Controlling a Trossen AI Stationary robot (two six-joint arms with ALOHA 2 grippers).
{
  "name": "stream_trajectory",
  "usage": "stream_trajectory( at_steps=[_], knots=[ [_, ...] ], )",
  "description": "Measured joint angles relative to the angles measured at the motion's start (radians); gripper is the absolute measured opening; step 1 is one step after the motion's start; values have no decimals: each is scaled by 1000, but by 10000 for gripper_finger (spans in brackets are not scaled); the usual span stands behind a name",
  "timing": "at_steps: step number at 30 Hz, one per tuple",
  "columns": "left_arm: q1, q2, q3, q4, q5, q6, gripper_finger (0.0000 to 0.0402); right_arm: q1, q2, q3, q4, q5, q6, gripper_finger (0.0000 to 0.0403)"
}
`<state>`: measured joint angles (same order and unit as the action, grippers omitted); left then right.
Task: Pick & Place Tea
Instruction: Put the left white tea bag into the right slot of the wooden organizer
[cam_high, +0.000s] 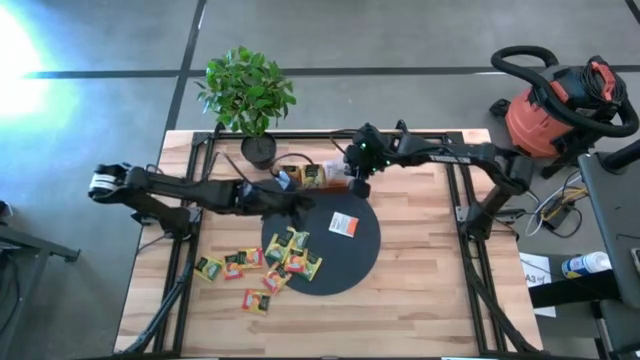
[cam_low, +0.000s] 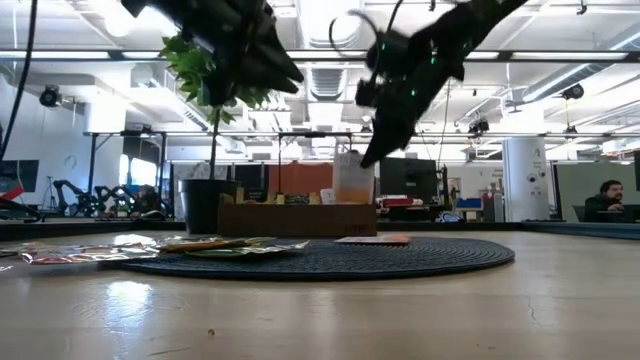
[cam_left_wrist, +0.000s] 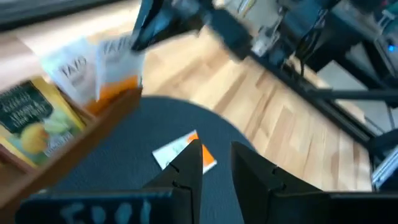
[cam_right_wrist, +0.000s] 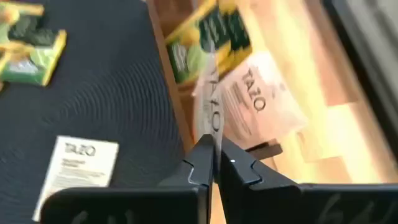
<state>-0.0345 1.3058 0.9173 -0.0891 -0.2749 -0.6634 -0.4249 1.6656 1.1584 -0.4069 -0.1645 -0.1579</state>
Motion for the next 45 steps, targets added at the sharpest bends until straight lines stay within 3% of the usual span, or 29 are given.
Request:
stream_trajectory(
  at_steps=[13,23,36,45],
  knots=[
    [-14,-13,-8,-35,-41,-46,58,-31,54,101,18,-20,-144,8],
    [-14,-13,-23,-51,-42,-67,58,-36,222,225,-189,-52,-225,8],
    [-14,-12,-23,-55,-79,-68,58,-38,207,279,-290,-19,-302,8],
    [-12,-12,-23,-43,-96,-49,58,-36,312,359,-379,-20,-333,8]
  ],
)
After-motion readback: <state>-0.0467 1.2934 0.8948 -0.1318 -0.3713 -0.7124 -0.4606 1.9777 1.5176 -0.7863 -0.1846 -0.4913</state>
